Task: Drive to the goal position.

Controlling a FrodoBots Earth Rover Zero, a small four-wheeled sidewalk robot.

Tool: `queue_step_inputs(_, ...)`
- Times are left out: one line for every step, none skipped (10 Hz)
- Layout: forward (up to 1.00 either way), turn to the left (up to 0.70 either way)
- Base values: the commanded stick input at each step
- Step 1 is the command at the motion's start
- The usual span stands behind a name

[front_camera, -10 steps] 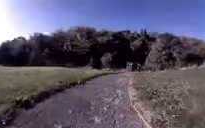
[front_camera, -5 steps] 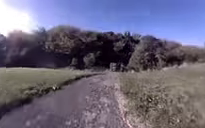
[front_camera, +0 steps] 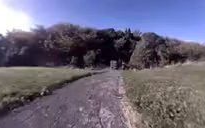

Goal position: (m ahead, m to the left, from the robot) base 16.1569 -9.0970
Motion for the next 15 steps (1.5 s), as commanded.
queue_step_inputs(1.00, 0.01)
queue_step_inputs(1.00, 0.01)
queue_step_inputs(1.00, 0.01)
queue_step_inputs(1.00, 0.01)
queue_step_inputs(1.00, 0.01)
queue_step_inputs(1.00, 0.01)
queue_step_inputs(1.00, 0.01)
queue_step_inputs(1.00, 0.01)
queue_step_inputs(1.00, 0.01)
queue_step_inputs(1.00, -0.09)
queue_step_inputs(1.00, -0.17)
queue_step_inputs(1.00, -0.27)
queue_step_inputs(1.00, -0.34)
queue_step_inputs(1.00, -0.38)
queue_step_inputs(1.00, -0.30)
